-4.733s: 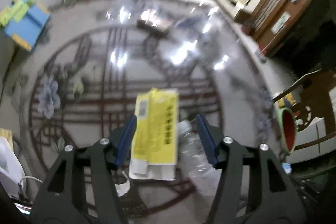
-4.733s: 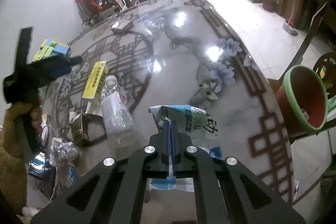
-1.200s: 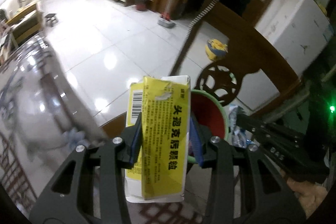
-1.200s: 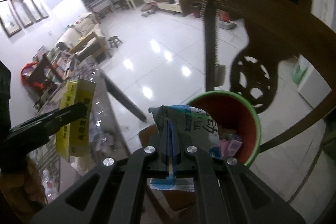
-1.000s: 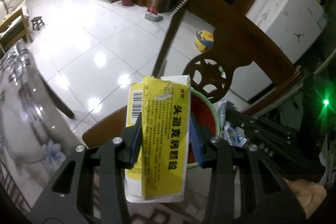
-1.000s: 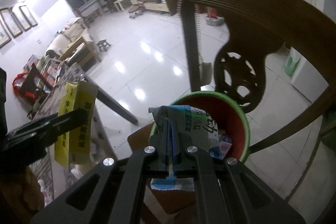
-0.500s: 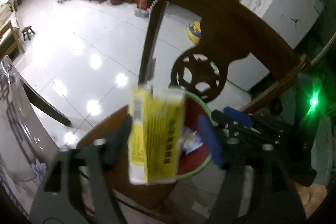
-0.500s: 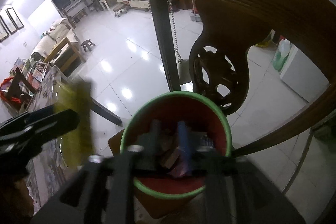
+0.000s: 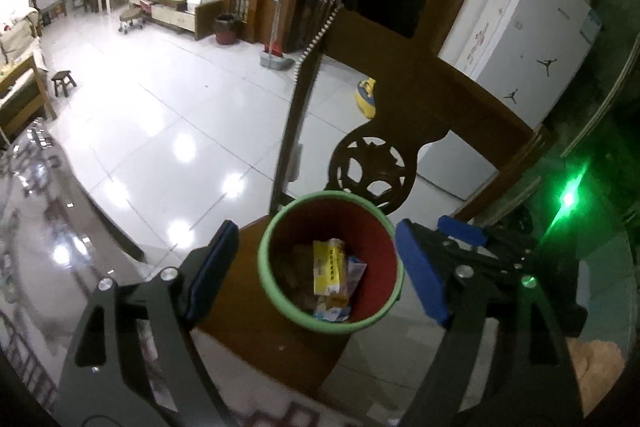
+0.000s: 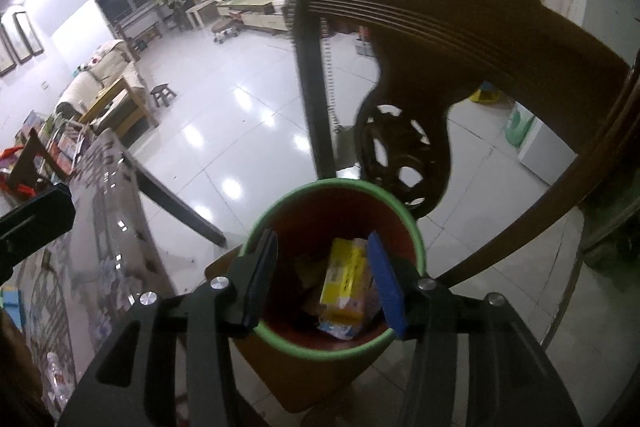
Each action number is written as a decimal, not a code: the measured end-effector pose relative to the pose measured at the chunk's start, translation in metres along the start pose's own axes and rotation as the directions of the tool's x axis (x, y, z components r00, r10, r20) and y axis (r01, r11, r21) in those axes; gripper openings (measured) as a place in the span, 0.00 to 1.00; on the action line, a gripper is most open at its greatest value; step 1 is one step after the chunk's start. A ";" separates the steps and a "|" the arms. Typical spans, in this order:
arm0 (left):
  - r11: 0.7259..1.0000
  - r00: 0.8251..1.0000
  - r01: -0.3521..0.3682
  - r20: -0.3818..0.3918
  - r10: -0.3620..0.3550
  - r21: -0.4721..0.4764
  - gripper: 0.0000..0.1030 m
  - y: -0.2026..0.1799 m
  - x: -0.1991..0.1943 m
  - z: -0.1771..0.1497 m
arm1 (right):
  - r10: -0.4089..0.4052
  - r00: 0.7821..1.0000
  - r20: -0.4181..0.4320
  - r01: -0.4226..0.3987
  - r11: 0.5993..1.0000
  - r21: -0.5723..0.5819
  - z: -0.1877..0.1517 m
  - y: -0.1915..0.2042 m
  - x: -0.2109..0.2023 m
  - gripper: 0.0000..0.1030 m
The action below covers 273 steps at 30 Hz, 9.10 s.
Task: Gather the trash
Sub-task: 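Move both open tools back over the trash on the table, then grasp the black paper cup with the left tool while the right tool grasps the orange snack bag, then carry the black cup and orange snack bag to the red bin, then lower both items into the red bin and open both tools, then move both open tools back over the trash on the table, then grasp the white patterned paper cup with the left tool while the right tool grasps crumpled paper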
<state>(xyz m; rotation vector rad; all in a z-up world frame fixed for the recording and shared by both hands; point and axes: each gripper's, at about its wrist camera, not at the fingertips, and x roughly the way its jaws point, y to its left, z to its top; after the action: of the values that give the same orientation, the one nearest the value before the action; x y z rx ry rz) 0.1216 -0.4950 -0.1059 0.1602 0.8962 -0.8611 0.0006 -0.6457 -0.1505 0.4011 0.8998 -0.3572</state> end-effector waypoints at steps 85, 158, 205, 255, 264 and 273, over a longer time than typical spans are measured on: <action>0.718 0.912 -0.403 -0.185 0.365 -0.568 0.38 0.283 -0.263 -0.351 | 0.124 0.866 -0.484 -0.331 0.868 -0.370 -0.272 0.330 -0.020 0.77; 0.953 0.965 -0.253 0.025 0.260 -0.164 0.38 0.095 -0.136 -0.112 | 0.189 0.982 -0.029 -0.191 0.975 -0.118 -0.083 0.141 -0.090 0.53; 0.990 0.979 -0.089 -0.195 0.067 -0.106 0.38 0.021 0.072 -0.014 | 0.074 0.996 -0.044 -0.072 0.997 0.035 0.016 -0.006 0.028 0.54; 0.620 0.838 -0.499 -0.155 0.523 -0.606 0.71 0.232 -0.298 -0.309 | 0.383 0.832 -0.402 -0.547 0.686 -0.479 -0.211 0.361 -0.047 0.73; 0.374 0.736 -0.605 -0.314 0.600 -0.703 0.71 0.287 -0.380 -0.423 | 0.332 0.651 -0.682 -0.758 0.330 -0.563 -0.360 0.491 -0.070 0.78; 0.348 0.751 -0.589 -0.335 0.569 -0.729 0.75 0.283 -0.396 -0.471 | 0.245 0.637 -0.730 -0.765 0.317 -0.561 -0.409 0.520 -0.053 0.33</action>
<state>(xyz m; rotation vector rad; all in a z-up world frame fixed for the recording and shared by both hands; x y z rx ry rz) -0.0955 0.1427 -0.1742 -0.3174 1.0753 0.3046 -0.0678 0.0079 -0.2395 -0.1866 1.2964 0.9237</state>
